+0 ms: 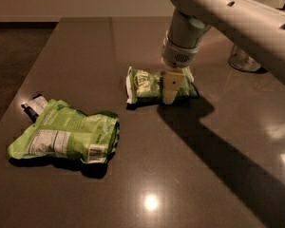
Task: Pick green jalapeno chip bag
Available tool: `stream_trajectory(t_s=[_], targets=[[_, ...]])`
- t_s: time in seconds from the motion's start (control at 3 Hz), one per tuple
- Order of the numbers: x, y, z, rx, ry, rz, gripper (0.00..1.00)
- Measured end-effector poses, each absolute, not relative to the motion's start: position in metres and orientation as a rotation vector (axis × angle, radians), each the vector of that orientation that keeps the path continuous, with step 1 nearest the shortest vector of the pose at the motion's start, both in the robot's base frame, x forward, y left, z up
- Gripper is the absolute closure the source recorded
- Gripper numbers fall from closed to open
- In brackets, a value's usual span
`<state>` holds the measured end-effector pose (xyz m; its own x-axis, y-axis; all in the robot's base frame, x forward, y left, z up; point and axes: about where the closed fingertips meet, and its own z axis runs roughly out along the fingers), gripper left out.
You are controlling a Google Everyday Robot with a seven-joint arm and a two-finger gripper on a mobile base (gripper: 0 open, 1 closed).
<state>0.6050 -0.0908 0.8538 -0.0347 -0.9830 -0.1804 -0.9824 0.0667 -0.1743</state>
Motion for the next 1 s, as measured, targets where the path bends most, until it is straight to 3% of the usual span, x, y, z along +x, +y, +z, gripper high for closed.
stream_trajectory(t_s=[1.0], targets=[[0.597, -0.098, 0.904, -1.939, 2.036, 0.055, 0.87]])
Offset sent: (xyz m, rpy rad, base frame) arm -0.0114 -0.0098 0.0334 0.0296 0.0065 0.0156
